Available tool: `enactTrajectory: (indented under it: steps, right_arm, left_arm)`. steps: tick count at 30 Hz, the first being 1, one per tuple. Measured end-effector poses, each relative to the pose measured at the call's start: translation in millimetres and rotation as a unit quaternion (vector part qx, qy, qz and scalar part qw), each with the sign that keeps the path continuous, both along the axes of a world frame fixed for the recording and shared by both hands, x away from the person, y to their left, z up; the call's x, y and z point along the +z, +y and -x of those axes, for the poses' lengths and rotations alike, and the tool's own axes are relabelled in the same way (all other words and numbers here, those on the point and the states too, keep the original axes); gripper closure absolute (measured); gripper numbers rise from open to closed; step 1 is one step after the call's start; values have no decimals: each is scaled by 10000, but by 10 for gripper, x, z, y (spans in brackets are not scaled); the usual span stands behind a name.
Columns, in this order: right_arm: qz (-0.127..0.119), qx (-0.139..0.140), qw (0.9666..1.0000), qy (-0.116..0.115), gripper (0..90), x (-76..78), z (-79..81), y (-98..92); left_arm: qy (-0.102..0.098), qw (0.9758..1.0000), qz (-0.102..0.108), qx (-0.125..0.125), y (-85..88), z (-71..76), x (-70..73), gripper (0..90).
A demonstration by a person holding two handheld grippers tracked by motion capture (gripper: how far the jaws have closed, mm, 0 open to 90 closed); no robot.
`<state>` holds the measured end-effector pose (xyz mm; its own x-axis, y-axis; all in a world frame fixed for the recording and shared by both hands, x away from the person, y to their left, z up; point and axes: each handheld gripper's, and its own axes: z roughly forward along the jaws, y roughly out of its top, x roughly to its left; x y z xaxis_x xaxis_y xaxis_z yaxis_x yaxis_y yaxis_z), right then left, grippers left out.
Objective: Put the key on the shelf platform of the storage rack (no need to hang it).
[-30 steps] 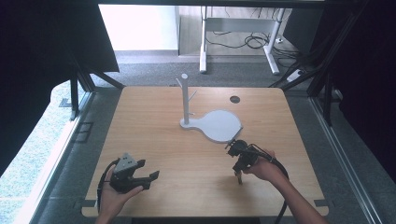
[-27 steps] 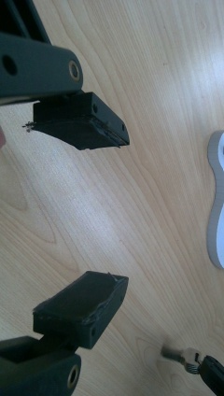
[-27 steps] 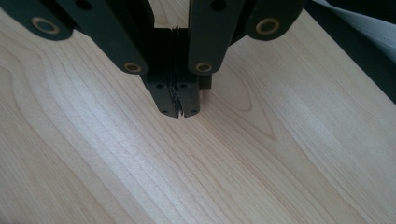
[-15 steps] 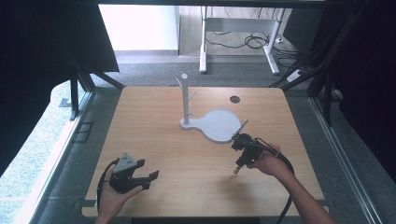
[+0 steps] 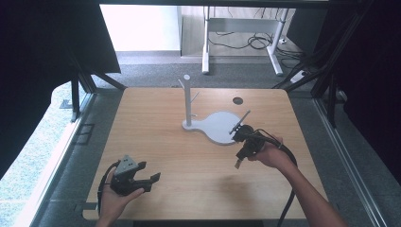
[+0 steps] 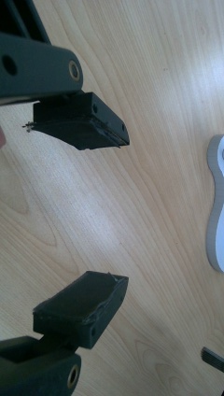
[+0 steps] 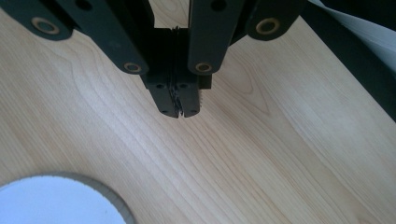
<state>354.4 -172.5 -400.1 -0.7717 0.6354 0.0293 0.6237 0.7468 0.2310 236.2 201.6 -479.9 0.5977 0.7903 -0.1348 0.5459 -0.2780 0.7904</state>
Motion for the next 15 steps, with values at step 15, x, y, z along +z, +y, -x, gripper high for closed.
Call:
enactTrajectory:
  steps: [15]
  right_arm:
    - [-113, 21, 9999, 43, 893, 114, -237, 79]
  left_arm:
    - [5, 10000, -9, -24, -16, -1, -7, 280]
